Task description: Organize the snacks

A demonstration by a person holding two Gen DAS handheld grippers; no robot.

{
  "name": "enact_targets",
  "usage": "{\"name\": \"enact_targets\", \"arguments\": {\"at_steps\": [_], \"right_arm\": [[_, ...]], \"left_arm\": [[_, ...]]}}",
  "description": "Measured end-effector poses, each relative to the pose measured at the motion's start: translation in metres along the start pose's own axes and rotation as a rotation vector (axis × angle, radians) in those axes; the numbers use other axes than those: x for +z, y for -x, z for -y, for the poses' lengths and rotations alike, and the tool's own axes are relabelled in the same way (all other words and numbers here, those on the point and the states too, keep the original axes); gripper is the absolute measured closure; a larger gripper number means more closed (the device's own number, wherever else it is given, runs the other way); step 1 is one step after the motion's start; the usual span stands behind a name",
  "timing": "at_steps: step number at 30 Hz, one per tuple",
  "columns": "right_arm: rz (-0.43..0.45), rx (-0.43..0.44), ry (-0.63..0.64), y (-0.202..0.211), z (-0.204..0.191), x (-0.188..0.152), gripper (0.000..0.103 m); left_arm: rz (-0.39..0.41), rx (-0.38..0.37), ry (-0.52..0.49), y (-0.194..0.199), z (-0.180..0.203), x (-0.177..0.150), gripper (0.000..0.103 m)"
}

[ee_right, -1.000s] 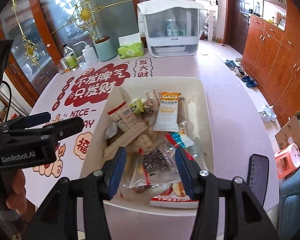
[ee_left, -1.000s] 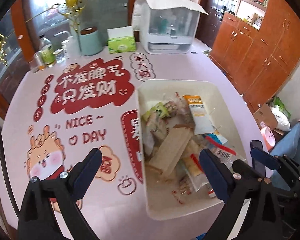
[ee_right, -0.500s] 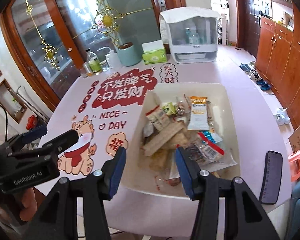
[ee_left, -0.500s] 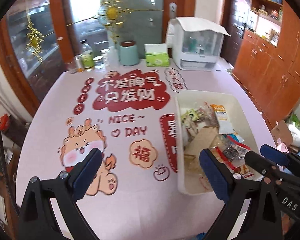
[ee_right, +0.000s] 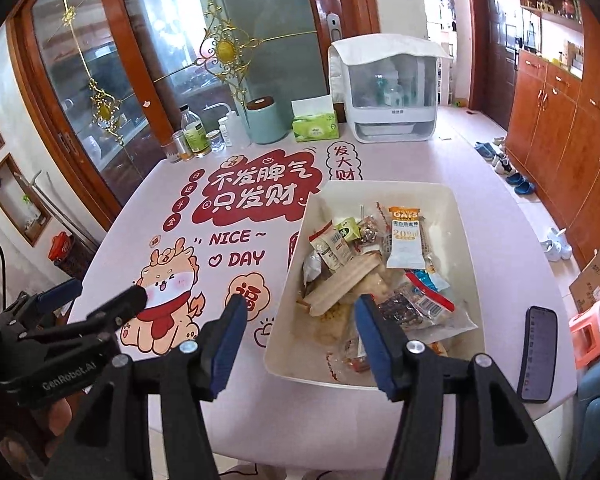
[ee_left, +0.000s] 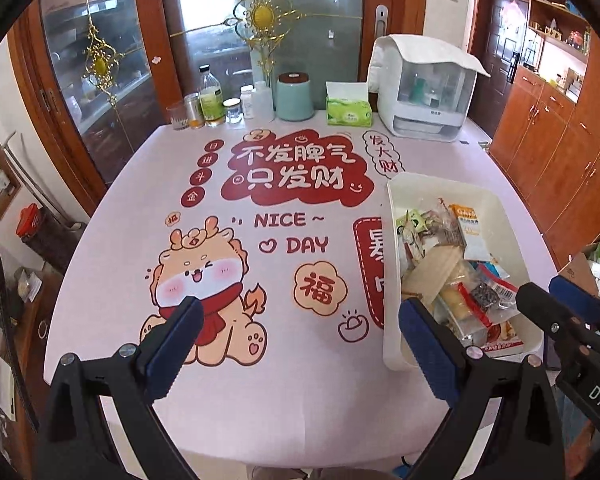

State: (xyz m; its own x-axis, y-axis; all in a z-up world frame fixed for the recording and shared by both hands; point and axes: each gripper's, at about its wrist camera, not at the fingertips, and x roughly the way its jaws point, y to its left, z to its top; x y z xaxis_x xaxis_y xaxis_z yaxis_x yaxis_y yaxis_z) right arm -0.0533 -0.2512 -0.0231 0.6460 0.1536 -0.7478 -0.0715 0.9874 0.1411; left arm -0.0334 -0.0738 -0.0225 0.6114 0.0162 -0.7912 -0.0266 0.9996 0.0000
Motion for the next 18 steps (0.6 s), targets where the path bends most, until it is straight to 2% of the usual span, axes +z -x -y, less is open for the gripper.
{"name": "enact_targets", "arguments": {"at_steps": [18], "right_arm": [[-0.045, -0.03, 0.026, -0.013, -0.006, 0.0, 0.046]], "left_arm": [[-0.004, 0.006, -0.003, -0.007, 0.007, 0.004, 0.005]]}}
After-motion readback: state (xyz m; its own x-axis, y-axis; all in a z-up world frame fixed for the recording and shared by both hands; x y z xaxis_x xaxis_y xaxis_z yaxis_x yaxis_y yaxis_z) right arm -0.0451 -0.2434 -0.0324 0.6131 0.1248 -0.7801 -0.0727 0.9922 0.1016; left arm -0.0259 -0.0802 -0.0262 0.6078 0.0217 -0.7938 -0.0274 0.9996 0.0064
